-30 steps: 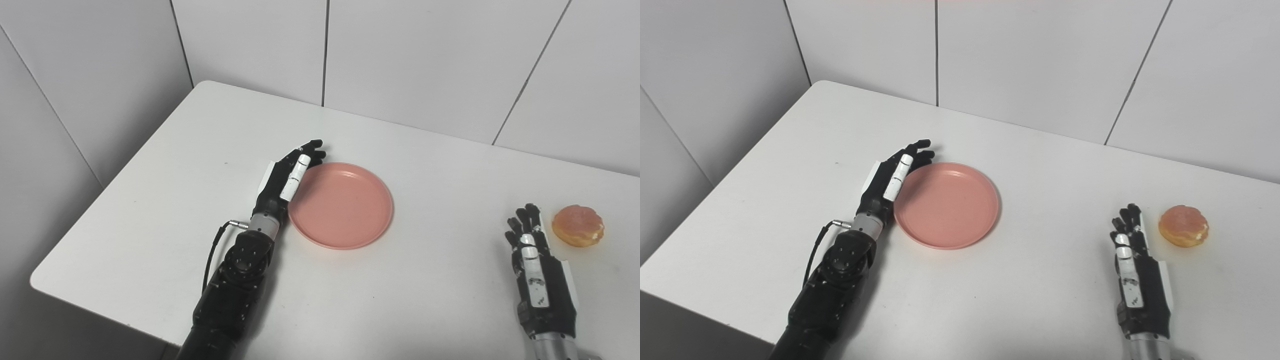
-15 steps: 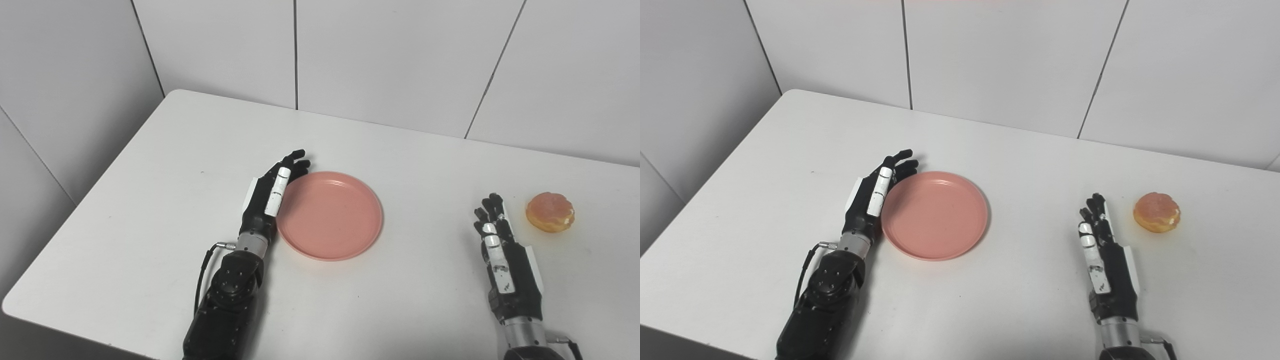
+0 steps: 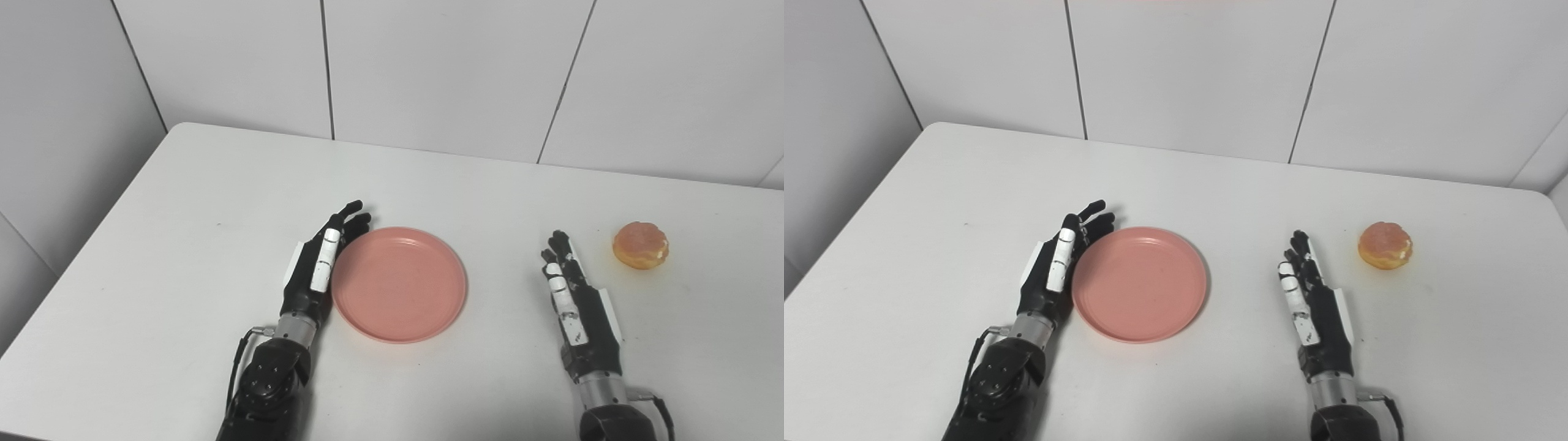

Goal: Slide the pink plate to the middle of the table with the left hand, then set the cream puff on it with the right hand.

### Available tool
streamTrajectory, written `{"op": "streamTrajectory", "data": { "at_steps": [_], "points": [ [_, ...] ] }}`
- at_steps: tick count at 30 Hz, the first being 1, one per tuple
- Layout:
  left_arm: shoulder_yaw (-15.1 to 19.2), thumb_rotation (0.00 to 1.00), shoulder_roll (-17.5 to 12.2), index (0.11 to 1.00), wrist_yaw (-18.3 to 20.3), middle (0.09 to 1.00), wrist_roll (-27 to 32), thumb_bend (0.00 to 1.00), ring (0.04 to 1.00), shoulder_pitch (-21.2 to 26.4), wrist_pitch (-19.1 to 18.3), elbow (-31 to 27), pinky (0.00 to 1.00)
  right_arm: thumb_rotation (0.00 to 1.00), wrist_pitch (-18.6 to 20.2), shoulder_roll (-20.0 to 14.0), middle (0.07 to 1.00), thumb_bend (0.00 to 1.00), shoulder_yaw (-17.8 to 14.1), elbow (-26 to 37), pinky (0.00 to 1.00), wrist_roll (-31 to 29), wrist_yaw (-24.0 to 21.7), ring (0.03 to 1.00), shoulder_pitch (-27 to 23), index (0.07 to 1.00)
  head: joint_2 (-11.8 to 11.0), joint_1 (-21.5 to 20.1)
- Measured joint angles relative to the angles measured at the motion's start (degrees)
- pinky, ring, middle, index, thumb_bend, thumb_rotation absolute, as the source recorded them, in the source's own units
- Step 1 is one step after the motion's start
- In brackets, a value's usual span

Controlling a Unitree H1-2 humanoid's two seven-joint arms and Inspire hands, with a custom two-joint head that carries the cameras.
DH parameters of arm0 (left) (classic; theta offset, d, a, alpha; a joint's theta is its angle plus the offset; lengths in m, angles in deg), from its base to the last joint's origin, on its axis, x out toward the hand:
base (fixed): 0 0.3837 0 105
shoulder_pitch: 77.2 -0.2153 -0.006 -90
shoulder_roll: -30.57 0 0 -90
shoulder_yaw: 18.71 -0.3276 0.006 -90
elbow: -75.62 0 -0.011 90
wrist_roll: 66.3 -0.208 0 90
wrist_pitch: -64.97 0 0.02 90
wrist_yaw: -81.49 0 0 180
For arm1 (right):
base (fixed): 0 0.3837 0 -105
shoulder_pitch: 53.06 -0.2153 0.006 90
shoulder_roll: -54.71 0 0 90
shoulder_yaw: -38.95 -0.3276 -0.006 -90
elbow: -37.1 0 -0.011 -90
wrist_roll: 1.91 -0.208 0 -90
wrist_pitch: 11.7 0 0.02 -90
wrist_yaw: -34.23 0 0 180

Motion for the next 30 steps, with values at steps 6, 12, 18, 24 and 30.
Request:
{"op": "streamTrajectory", "data": {
  "at_steps": [6,12,18,24,30],
  "points": [
    [-1.6,1.00,-0.3,0.829,3.4,0.838,0.9,0.69,0.851,-0.9,0.2,-0.5,0.88,0.80,0.0,0.5,0.968,0.58,0.2,-0.6,1.00,0.0,0.1,0.965,-0.5,0.973,0.0,-3.4],
    [-1.8,1.00,-0.7,0.853,5.7,0.858,1.9,0.68,0.876,-1.7,0.3,-1.2,0.90,0.80,0.0,1.2,0.970,0.59,0.7,-1.6,1.00,-0.1,0.3,0.981,-1.4,0.980,0.3,-6.3],
    [-2.8,1.00,-1.1,0.880,7.6,0.884,1.9,0.69,0.912,-3.0,-0.8,-3.0,0.93,0.80,0.0,1.9,0.973,0.60,1.0,-2.0,1.00,0.0,0.3,0.993,-1.7,0.980,0.6,-7.1],
    [-2.9,1.00,-0.9,0.887,8.0,0.891,2.0,0.67,0.919,-3.6,-1.3,-3.9,0.93,0.80,0.0,2.2,0.973,0.59,1.1,-2.0,1.00,0.0,0.5,0.989,-1.7,0.980,0.9,-7.3],
    [-3.1,1.00,-1.0,0.896,8.6,0.902,2.3,0.68,0.928,-3.7,-1.4,-4.0,0.94,0.80,0.0,2.2,0.976,0.58,1.2,-2.0,1.00,-0.1,0.5,0.993,-1.7,0.983,0.9,-7.3]
  ]
}}
